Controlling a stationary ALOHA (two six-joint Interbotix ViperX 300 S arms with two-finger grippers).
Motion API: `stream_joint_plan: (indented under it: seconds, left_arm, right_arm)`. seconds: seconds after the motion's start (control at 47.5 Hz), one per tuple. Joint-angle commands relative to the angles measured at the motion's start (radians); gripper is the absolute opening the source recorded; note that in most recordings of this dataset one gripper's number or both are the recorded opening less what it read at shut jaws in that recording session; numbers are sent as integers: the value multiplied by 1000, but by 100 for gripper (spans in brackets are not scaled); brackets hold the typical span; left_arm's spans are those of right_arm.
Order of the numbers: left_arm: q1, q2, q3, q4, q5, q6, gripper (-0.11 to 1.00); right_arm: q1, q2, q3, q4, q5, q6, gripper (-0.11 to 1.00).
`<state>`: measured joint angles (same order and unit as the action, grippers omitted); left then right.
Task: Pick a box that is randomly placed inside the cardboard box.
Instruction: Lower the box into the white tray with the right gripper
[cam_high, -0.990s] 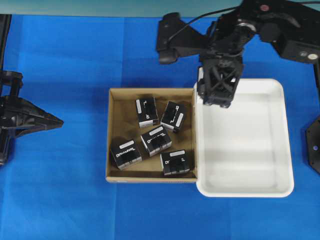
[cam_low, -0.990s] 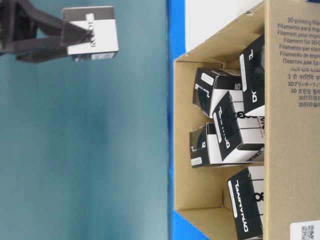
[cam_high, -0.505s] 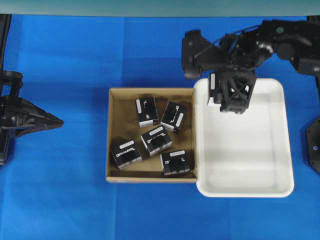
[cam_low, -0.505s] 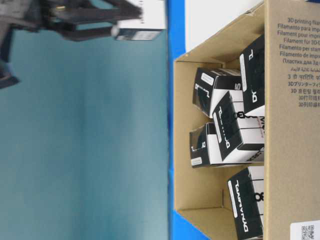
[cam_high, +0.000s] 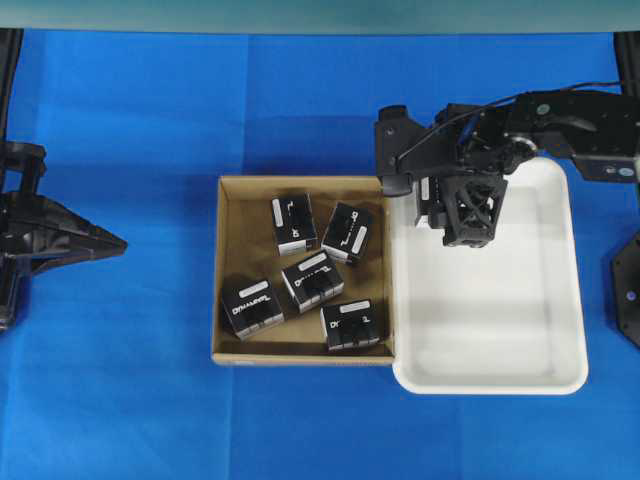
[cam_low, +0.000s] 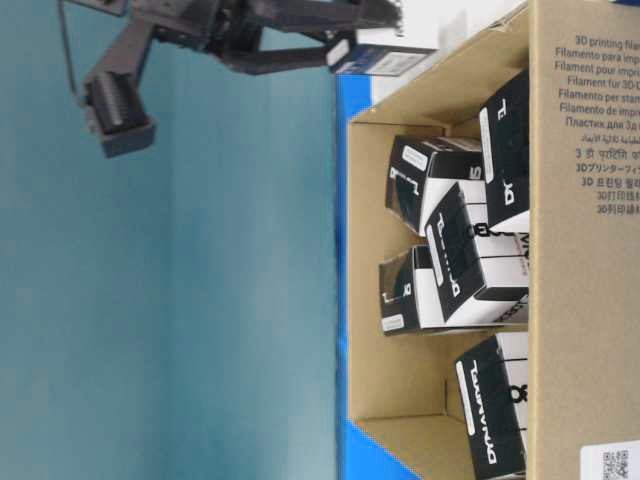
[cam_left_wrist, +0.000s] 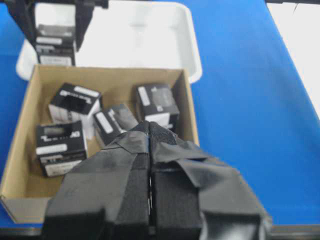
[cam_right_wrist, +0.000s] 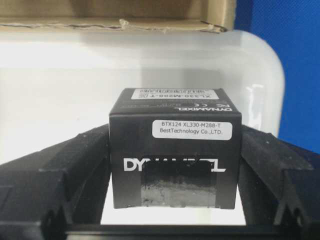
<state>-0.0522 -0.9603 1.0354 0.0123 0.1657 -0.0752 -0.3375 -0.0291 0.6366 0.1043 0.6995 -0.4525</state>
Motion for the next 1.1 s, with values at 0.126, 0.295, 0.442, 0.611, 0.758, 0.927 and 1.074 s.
stream_joint_plan:
  seconds: [0.126, 0.295, 0.442, 0.611, 0.758, 0.927, 1.074]
  left_arm:
    - [0, 11, -21, 2, -6, -2, -6]
    - [0, 12, -21, 3, -6, -2, -6]
    - [0, 11, -21, 2, -6, -2, -6]
    - [0, 12, -21, 2, -6, -2, -6]
    - [0, 14, -21, 2, -6, -3, -6]
    - [0, 14, -21, 2, -6, -3, -6]
    - [0, 14, -21, 2, -6, -3, -6]
  right_arm:
    - [-2, 20, 6, -2, -44, 12, 71]
    - [-6, 23, 6, -2, -58, 40, 72]
    - [-6, 23, -2, 0, -67, 63, 96]
    - [-6, 17, -6, -2, -63, 64, 100]
    - [-6, 9, -9, -2, -63, 66, 99]
    - [-6, -9, -15, 3, -60, 69, 99]
    - [-6, -57, -34, 6, -60, 91, 99]
